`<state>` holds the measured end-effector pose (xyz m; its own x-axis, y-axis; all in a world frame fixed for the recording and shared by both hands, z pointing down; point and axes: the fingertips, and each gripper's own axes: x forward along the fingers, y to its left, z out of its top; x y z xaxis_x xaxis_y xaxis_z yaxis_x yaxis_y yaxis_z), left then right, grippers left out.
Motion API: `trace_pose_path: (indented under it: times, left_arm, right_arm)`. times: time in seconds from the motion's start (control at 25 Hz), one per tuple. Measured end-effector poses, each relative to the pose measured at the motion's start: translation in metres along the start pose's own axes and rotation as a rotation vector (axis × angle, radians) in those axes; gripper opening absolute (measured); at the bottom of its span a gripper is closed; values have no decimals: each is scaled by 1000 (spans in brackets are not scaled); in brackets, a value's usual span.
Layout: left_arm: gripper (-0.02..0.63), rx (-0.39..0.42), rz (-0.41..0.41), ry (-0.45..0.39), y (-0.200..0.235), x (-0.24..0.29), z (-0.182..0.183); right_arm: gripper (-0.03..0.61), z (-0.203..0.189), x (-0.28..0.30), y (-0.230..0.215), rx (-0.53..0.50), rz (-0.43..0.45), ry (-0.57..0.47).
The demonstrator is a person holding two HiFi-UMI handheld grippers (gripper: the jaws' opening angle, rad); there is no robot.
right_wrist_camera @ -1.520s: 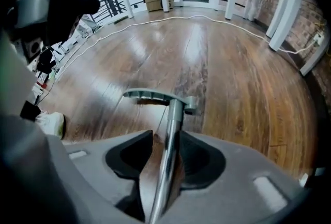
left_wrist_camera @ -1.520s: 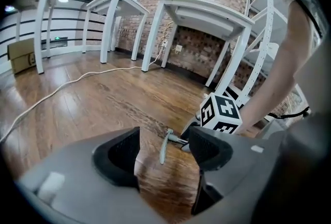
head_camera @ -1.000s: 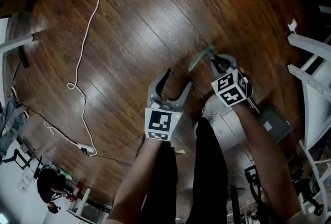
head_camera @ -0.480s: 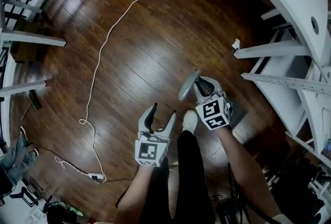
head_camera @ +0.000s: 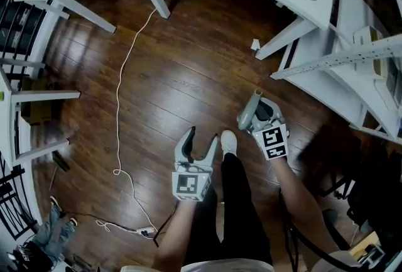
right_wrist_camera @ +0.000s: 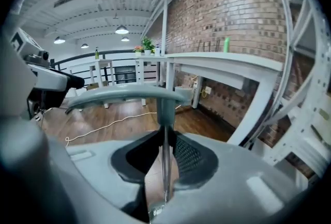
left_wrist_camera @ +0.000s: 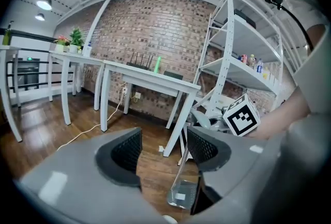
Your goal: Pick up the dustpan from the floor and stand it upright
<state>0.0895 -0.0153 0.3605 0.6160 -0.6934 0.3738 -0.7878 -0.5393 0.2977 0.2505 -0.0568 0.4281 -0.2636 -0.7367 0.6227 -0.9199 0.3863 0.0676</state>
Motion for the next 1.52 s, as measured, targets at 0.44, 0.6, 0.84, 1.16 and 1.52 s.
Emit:
trace_pose_path:
  times: [0.44,0.6,0.84,1.16,1.52]
  left_arm:
    - [287,107,-206,-6,-91,-3,63]
    - [287,147,-284,-2,-115,-27,73]
    - [287,202,-397,-23,-162,-107,109]
    - [307,283,-397,-119,-253,-238,122]
    - [335,295,-194,-212,-337,-406,122]
  right_arm:
    - [99,-85,-99,-36,315,-201,85]
    - [207,-106,-135,-11,398,-184,171]
    - [266,-60,-276,40,590,-284,-39]
    - [362,27,-473,120,389,-318,-288]
    - [360,47,-647,172,163,-304,-439]
